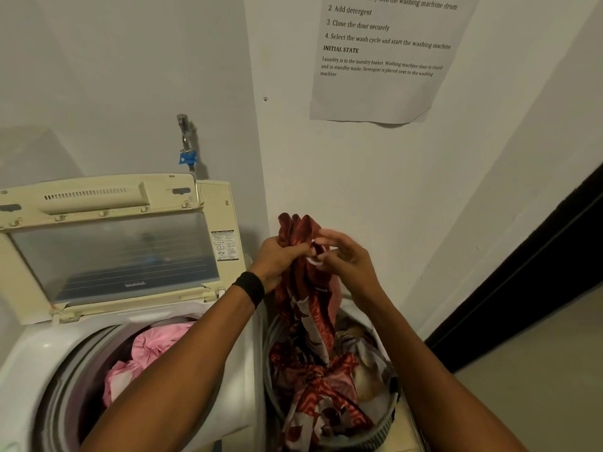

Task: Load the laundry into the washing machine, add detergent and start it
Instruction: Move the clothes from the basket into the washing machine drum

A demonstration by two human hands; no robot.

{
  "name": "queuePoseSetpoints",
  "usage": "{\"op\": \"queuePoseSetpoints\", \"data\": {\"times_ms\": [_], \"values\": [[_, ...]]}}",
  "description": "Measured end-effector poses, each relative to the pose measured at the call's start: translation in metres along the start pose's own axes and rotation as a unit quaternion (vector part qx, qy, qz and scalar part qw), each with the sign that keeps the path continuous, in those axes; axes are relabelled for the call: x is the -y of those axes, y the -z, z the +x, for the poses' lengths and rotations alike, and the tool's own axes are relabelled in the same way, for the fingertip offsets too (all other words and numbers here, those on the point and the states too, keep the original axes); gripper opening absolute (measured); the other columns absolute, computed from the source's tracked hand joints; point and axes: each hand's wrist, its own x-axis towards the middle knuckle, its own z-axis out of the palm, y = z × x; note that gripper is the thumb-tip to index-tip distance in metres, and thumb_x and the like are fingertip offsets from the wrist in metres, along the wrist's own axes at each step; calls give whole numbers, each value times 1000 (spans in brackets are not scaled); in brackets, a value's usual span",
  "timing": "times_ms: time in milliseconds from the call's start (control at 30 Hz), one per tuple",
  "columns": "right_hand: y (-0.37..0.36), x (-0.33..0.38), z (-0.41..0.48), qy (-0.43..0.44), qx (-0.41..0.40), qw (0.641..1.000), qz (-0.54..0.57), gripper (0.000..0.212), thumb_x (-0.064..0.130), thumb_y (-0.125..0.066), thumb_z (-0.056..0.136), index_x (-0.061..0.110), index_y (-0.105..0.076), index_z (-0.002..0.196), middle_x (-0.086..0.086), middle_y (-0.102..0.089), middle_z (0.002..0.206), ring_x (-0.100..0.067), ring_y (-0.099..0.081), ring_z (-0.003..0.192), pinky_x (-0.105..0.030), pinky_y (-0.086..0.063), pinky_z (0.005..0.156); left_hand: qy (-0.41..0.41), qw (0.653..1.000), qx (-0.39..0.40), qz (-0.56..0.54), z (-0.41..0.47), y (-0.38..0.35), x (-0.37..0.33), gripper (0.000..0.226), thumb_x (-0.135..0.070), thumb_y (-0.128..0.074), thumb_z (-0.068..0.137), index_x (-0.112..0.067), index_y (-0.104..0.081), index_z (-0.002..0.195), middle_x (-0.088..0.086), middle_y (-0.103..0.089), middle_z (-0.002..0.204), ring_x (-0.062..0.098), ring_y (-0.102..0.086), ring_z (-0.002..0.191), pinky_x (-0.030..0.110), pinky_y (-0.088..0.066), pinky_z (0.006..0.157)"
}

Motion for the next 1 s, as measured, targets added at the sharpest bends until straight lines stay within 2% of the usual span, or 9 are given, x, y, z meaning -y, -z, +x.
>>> {"op": "queuePoseSetpoints", "data": {"times_ms": [100, 200, 267, 400, 500, 600, 700, 867, 1000], "values": [[14, -9, -6, 19, -34, 997, -69, 73, 16, -80, 83, 28, -45, 146, 5, -57, 141, -13, -55, 131, -36, -50, 106, -20, 999, -34, 4, -1, 0, -13, 29, -9, -79, 82, -2, -73, 110, 12, -76, 100, 23, -72, 93, 22, -56, 66], [17, -24, -17, -56, 142, 985, -77, 110, 13, -89, 77, 26, -18, 160, 10, -45, 151, -4, -45, 140, -32, -43, 114, -29, 999, -5, -17, -5, -8, -29, 18, -7, -80, 78, -4, -76, 96, 10, -78, 91, 22, -73, 88, 23, -58, 67], [4, -40, -28, -92, 237, 957, -138, 89, 15, -90, 75, 19, -40, 149, 10, -60, 133, 7, -57, 123, -29, -51, 106, -27, 998, 52, -33, -9, -18, -37, 19, -14, -80, 73, -8, -76, 90, 11, -78, 94, 26, -74, 94, 32, -60, 82], [-13, -75, -36, -148, 125, 970, -148, 54, 30, -92, 74, 36, -60, 118, 11, -71, 112, 6, -66, 104, -21, -56, 92, -24, 991, 122, -56, -16, -30, -55, 23, -16, -77, 75, -7, -76, 97, 18, -77, 107, 33, -73, 105, 41, -58, 96], [-1, -91, -35, -169, 71, 968, -173, 42, 31, -86, 80, 27, -68, 118, 7, -75, 108, -6, -72, 99, -47, -58, 96, -62, 995, 67, -48, -18, -22, -69, 13, -15, -78, 72, -10, -77, 83, 12, -78, 91, 25, -74, 90, 35, -58, 85], [21, -72, -30, -149, 38, 963, -220, 45, 45, -84, 74, 22, -74, 112, -2, -77, 106, -17, -73, 98, -50, -59, 90, -121, 992, -41, 17, -12, 2, -74, 15, -11, -81, 77, -8, -79, 91, 11, -79, 92, 20, -75, 88, 36, -60, 85], [35, -20, -13, -84, 25, 962, -258, 78, 57, -78, 65, 19, -60, 131, 6, -67, 120, -14, -64, 111, -36, -53, 92, -147, 971, -119, 145, -5, 23, -64, 31, -35, -85, 70, -17, -76, 92, 1, -79, 89, 18, -75, 87, 38, -61, 83], [36, 65, 31, 10, 106, 945, -309, 67, 33, -88, 77, 21, -35, 117, 7, -63, 95, -7, -64, 79, -28, -51, 66, -167, 920, -190, 300, -5, 15, -44, 48, -47, -83, 77, -12, -62, 103, 2, -69, 91, 22, -65, 83, 30, -48, 69], [9, 77, 45, 68, 123, 939, -314, 50, 21, -81, 83, 15, -42, 113, 9, -55, 92, 0, -54, 72, -13, -42, 61, -186, 933, -122, 281, 3, -6, -42, 42, -32, -75, 86, -12, -55, 117, 8, -70, 108, 28, -67, 98, 43, -56, 87]]}}
